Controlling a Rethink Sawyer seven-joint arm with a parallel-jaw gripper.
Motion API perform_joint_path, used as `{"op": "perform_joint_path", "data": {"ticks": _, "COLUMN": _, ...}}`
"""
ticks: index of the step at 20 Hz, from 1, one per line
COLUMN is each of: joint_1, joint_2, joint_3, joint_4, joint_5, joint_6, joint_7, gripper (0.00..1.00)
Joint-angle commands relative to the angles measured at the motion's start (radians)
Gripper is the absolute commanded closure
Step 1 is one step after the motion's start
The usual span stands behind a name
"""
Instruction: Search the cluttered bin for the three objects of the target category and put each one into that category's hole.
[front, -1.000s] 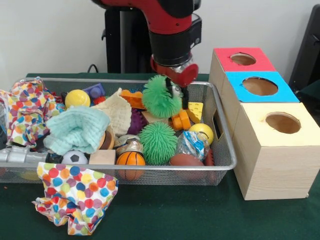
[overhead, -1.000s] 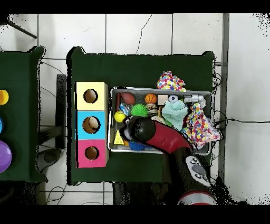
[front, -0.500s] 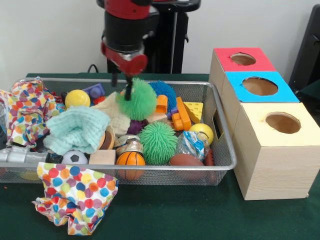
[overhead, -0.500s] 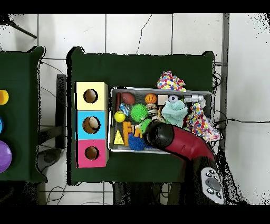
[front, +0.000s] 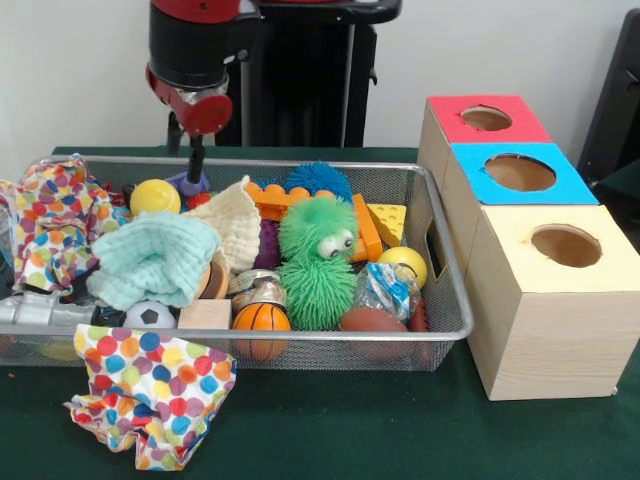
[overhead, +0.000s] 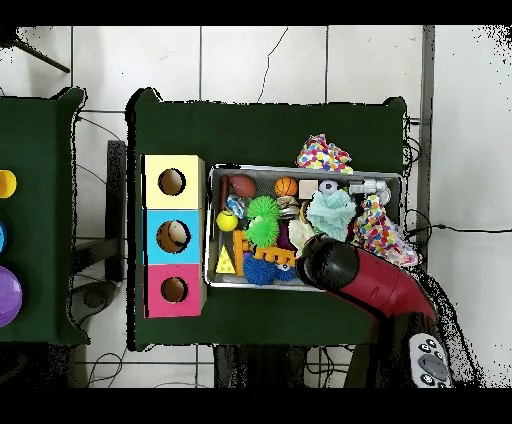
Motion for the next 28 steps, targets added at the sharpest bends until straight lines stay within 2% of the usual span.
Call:
{"op": "perform_joint_path", "data": {"ticks": 1, "joint_1": -0.071, "joint_2": 0.042, "joint_3": 0.037, "joint_4": -0.017, "joint_5": -0.037, "joint_6": 0.115, "joint_7": -0.006, "gripper": 0.00}}
{"op": "perform_joint_path", "data": {"ticks": 5, "joint_1": -0.138, "joint_2": 0.134, "joint_3": 0.079, "joint_4": 0.038, "joint_5": -0.058, "joint_6": -0.018, "joint_7": -0.011, "gripper": 0.00}}
{"op": "perform_joint_path", "data": {"ticks": 7, "joint_1": -0.169, "joint_2": 0.182, "joint_3": 0.108, "joint_4": 0.049, "joint_5": -0.058, "joint_6": -0.052, "joint_7": -0.013, "gripper": 0.00}}
{"op": "perform_joint_path", "data": {"ticks": 11, "joint_1": -0.183, "joint_2": 0.256, "joint_3": 0.128, "joint_4": 0.055, "joint_5": -0.063, "joint_6": -0.126, "joint_7": 0.023, "gripper": 0.00}}
{"op": "perform_joint_path", "data": {"ticks": 18, "joint_1": -0.144, "joint_2": 0.260, "joint_3": 0.127, "joint_4": 0.060, "joint_5": -0.071, "joint_6": -0.137, "joint_7": 0.035, "gripper": 0.00}}
{"op": "perform_joint_path", "data": {"ticks": 23, "joint_1": -0.108, "joint_2": 0.252, "joint_3": 0.141, "joint_4": 0.090, "joint_5": -0.025, "joint_6": -0.140, "joint_7": 0.089, "gripper": 0.00}}
{"op": "perform_joint_path", "data": {"ticks": 26, "joint_1": -0.122, "joint_2": 0.233, "joint_3": 0.169, "joint_4": 0.112, "joint_5": -0.005, "joint_6": -0.120, "joint_7": 0.088, "gripper": 0.00}}
{"op": "perform_joint_path", "data": {"ticks": 28, "joint_1": -0.200, "joint_2": 0.214, "joint_3": 0.265, "joint_4": 0.152, "joint_5": 0.024, "joint_6": -0.082, "joint_7": 0.047, "gripper": 0.00}}
